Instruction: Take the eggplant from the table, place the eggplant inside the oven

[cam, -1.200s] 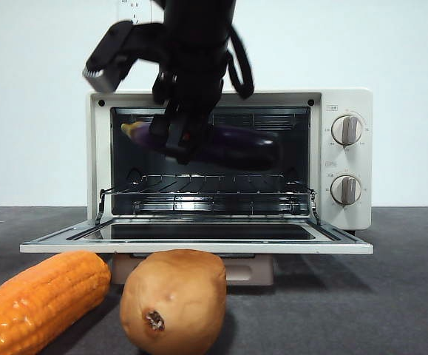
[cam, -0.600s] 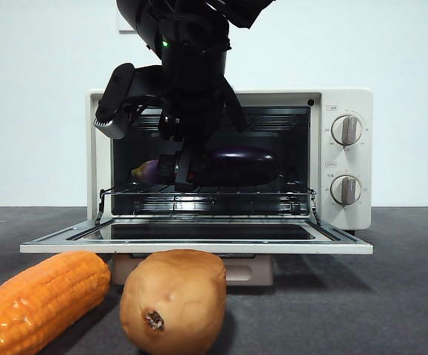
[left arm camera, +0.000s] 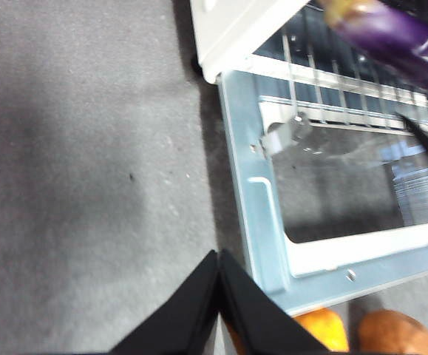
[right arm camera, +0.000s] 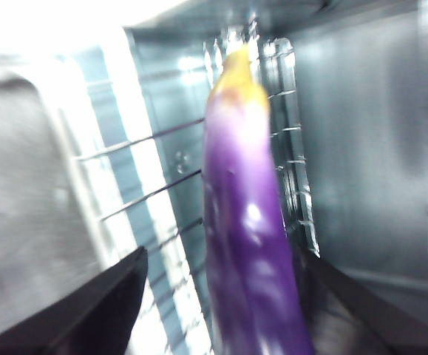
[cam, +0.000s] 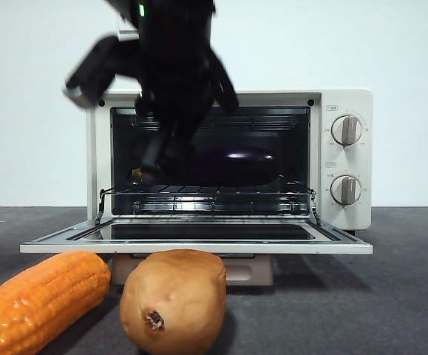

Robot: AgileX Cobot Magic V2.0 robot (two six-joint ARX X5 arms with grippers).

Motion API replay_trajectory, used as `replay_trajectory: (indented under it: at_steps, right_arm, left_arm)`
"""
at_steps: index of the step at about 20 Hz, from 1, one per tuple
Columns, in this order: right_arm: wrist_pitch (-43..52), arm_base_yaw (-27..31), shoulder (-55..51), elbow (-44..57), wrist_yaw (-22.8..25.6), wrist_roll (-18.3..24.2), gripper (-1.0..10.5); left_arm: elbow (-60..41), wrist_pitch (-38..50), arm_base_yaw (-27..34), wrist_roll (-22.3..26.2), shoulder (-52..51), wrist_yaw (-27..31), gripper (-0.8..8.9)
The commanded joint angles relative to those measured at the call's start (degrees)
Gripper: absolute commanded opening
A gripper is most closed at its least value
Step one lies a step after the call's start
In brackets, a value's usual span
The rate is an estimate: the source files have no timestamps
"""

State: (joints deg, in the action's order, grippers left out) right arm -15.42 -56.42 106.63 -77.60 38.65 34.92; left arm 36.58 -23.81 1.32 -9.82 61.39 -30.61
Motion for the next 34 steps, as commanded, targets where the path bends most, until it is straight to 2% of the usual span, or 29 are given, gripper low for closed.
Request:
replay_trajectory:
  at_steps: [1,5,8,12,16,24,34]
  right_arm:
    - [-4.8,-3.0,-4.3,-1.3,0.1,-7.9,2.9]
    - [-19.2,-8.1,-16.2,-1.3,0.2,-15.6,0.9]
    - [-22.8,-10.0,-24.3,-1.3,0.2,-18.6,0.0]
    - [-22.7,-10.5,-32.8,-1.3,0.4,-20.8,0.0]
    - [-22.7,-10.5,-37.5,-1.3,0.4,-21.0,0.0]
    - [-22.7,-10.5,-44.2,-1.3,0.4,-21.1,0.0]
    - [-22.8,-10.5,-47.7,-1.3,0.4,-22.2,0.0]
  left_arm:
    - [0.3,2.6,0.1,-0.2,4.3,-0.5,0.04]
    - [0.3,4.4,0.0,-0.1,13.4,-2.1,0.04]
    - [0.3,5.8,-1.1,-0.2,18.8,-6.4,0.04]
    - [0.3,5.9,-3.5,0.2,23.1,-6.9,0.04]
    - [0.3,5.8,-4.5,1.7,25.2,-7.9,0.04]
    - [0.3,6.6,-4.6,4.0,27.1,-17.7,0.04]
    - [0.3,9.1,-4.7,4.7,28.5,-24.5,0.04]
